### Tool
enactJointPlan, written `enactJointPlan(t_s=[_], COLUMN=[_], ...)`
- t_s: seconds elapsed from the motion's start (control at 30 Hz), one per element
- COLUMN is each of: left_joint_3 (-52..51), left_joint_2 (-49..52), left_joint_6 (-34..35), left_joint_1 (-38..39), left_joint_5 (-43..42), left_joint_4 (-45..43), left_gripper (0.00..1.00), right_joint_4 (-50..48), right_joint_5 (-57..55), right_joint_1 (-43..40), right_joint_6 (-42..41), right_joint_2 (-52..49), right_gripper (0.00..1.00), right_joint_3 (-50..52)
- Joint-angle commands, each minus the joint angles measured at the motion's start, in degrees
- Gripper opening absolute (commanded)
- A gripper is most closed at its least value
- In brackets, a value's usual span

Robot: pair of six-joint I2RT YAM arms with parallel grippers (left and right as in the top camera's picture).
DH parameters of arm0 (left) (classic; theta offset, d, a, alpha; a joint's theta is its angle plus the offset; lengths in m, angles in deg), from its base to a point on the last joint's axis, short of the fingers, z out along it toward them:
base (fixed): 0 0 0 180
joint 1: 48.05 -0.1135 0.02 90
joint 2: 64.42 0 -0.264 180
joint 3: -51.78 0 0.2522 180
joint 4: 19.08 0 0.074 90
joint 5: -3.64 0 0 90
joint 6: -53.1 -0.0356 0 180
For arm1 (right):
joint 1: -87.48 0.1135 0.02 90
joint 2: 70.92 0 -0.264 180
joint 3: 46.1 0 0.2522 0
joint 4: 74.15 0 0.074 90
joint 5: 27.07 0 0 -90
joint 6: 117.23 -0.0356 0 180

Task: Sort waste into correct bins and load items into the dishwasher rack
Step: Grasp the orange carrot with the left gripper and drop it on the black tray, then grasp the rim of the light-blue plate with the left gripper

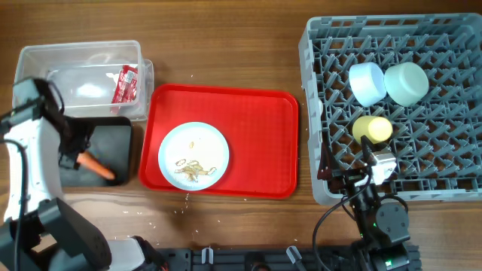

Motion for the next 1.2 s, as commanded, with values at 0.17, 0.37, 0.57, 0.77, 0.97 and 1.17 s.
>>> enactJointPlan(t_s=[0.17,0.37,0.57,0.77,0.97,1.17], left_joint_3=[3.0,3.4,3.4,3.4,3.4,3.3], left_joint_2=[-4.7,-8.1,-6.0,1.1,11.0,19.5], left_joint_6=[-9.1,-14.0,-13.7,-10.4,-10.4,-10.9], left_joint_1=[5.1,27.6,53.1,66.1,66.9,71.3], left_joint_5=[-20.0,-17.0,-3.7,7.5,5.0,6.1], left_joint_4=[1.2,2.2,2.6,2.1,-0.4,-4.0], left_gripper=[0.89,0.83,0.78,0.75,0.66,0.37], right_joint_4=[-0.3,-0.3,-0.3,-0.3,-0.3,-0.3], right_joint_5=[-0.3,-0.4,-0.3,-0.3,-0.3,-0.3], right_joint_1=[0.1,0.1,0.1,0.1,0.1,0.1], right_joint_6=[0.6,0.6,0.6,0.6,0.6,0.6], right_joint_2=[0.5,0.5,0.5,0.5,0.5,0.5], right_gripper=[1.00,1.00,1.00,1.00,1.00,1.00], right_joint_3=[0.1,0.1,0.1,0.1,0.1,0.1])
